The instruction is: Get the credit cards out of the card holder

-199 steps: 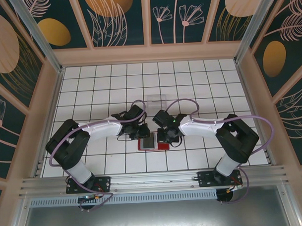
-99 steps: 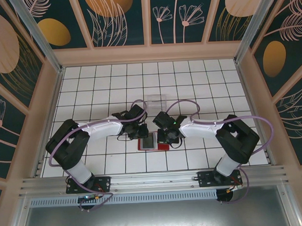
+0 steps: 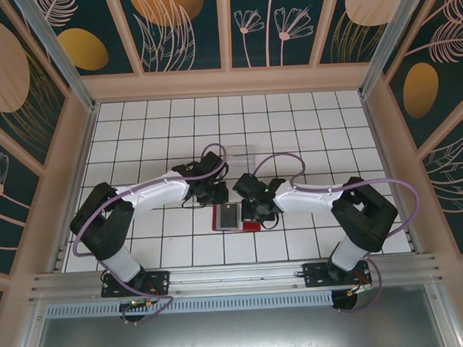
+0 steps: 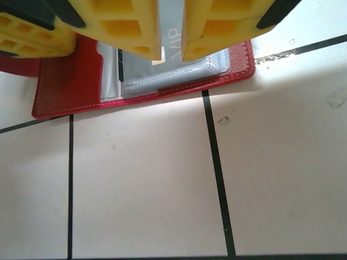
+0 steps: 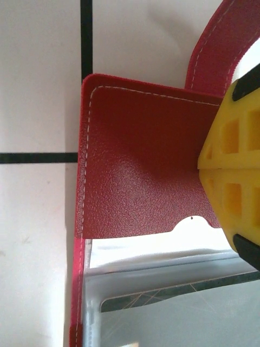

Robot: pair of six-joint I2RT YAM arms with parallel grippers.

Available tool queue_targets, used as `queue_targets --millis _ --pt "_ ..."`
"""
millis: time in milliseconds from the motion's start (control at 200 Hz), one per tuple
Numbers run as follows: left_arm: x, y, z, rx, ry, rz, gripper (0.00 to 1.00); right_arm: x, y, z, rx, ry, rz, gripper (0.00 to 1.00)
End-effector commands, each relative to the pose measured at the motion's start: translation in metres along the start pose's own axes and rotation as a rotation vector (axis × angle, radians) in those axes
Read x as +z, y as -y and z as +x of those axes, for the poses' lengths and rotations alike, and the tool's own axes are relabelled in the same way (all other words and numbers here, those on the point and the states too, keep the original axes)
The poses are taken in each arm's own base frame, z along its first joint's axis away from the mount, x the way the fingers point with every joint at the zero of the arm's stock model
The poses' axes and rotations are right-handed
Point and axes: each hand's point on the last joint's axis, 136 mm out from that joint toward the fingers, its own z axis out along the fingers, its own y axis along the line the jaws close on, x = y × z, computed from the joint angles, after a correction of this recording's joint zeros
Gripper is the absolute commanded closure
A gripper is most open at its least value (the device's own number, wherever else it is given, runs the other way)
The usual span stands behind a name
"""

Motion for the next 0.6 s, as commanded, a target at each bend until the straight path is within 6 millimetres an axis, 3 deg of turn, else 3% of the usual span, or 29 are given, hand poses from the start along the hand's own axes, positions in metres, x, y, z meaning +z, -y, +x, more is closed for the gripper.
queue_targets --millis 0,255,340,455,596 --pt "-0.014 -0.001 -0.004 -0.002 0.025 -0.015 0.81 -0.018 0.002 -0.001 -0.012 0.015 0.017 0.96" --pt "-0.017 0.014 0.003 -0.022 0.018 0.104 0.81 -0.039 -0.029 -0.008 -0.002 0.026 -0.125 0.94" --pt "-0.009 0.004 0.017 -0.034 -0.013 0.102 0.81 -0.042 -0.036 -0.008 -0.004 0.033 -0.182 0.93" --pt "-0.006 0.011 0.022 -0.046 -0.038 0.154 0.81 -0.047 -0.048 -0.011 -0.021 0.045 -0.300 0.90" --pt "-0.001 0.010 0.026 -0.065 -0.049 0.169 0.80 -0.044 -0.049 -0.014 -0.026 0.046 -0.379 0.87"
